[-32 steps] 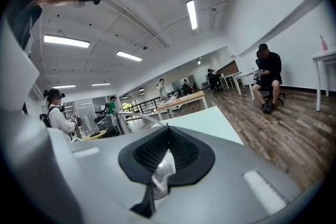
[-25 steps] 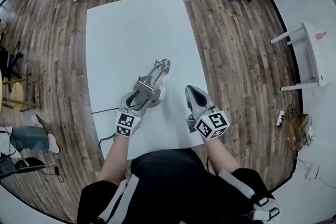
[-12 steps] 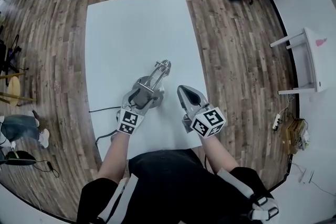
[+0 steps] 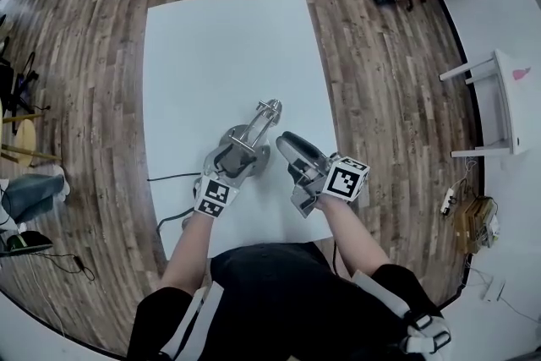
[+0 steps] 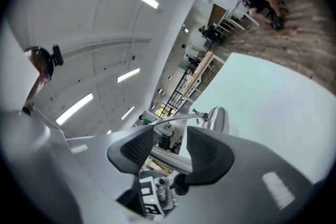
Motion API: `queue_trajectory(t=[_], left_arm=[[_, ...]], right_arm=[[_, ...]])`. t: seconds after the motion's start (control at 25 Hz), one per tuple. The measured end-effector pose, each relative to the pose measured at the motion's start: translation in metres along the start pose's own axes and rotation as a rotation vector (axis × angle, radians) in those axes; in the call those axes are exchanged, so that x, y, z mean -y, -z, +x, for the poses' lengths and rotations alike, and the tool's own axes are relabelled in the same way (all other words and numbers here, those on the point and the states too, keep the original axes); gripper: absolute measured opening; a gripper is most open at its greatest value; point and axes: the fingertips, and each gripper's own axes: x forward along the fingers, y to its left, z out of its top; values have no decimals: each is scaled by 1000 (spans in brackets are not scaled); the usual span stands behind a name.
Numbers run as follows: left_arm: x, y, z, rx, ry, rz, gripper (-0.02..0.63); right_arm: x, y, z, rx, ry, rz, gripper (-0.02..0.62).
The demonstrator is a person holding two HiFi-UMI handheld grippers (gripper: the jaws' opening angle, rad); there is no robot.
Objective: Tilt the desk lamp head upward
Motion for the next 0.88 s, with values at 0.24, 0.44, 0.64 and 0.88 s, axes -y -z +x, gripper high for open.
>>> queue_trajectory(t=[0.24,0.44,0.64,0.88], left_arm=[[-1,1,1,-1,7,3,299],[5,3,-1,2,3,4,298],[4,2,2,-2,7,-2,298],[3,3,1,-2,11,1,298]], right_arm=[[-5,-8,24,-12,-136,351,270],[12,-6,31,19,-123,573,265],[31,-9,48,32,-83,668,256],[42,-7,64,40,-60,741,230]])
